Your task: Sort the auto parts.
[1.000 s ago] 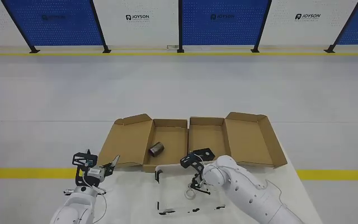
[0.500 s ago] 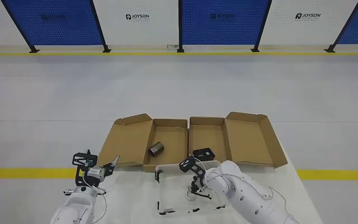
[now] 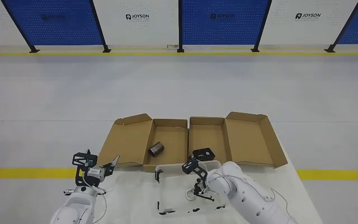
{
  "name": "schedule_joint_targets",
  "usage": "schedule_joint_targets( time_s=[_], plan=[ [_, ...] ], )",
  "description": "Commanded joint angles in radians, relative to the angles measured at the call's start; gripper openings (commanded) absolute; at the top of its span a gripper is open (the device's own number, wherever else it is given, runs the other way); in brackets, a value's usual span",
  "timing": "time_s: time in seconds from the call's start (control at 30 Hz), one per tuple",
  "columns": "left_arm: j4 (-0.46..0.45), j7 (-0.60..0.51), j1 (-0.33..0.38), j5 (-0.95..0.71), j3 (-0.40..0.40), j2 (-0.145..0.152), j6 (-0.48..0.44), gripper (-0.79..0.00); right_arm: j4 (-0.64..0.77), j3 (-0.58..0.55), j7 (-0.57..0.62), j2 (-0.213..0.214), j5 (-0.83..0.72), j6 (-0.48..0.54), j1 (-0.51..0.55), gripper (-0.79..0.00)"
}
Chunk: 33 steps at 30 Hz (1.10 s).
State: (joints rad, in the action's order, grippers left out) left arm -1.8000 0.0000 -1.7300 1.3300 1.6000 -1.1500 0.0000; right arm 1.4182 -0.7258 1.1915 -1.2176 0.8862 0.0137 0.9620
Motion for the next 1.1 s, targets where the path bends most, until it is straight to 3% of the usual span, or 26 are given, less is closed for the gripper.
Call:
schedule_joint_targets(
  time_s=[0.0,0.5,0.6,0.67,0.7,0.9,1.07],
  plan=[
    [0.000,0.000,0.000,0.000,0.000,0.000,0.000,0.000,-0.014,0.009,0.002,-0.006,0.000,-0.007,-0.010,-0.480],
    [0.000,0.000,0.000,0.000,0.000,0.000,0.000,0.000,-0.114,0.055,0.018,-0.049,-0.020,-0.042,-0.075,-0.560],
    [0.000,0.000,0.000,0.000,0.000,0.000,0.000,0.000,-0.131,0.061,0.016,-0.057,-0.026,-0.043,-0.085,-0.625],
    [0.000,0.000,0.000,0.000,0.000,0.000,0.000,0.000,-0.138,0.064,0.015,-0.061,-0.028,-0.037,-0.089,-0.770],
    [0.000,0.000,0.000,0.000,0.000,0.000,0.000,0.000,-0.139,0.064,0.013,-0.062,-0.030,-0.034,-0.090,-0.785],
    [0.000,0.000,0.000,0.000,0.000,0.000,0.000,0.000,-0.099,0.047,-0.012,-0.055,-0.025,0.017,-0.067,-0.785],
    [0.000,0.000,0.000,0.000,0.000,0.000,0.000,0.000,0.031,-0.028,-0.073,-0.015,0.012,0.092,0.024,-0.785]
  ],
)
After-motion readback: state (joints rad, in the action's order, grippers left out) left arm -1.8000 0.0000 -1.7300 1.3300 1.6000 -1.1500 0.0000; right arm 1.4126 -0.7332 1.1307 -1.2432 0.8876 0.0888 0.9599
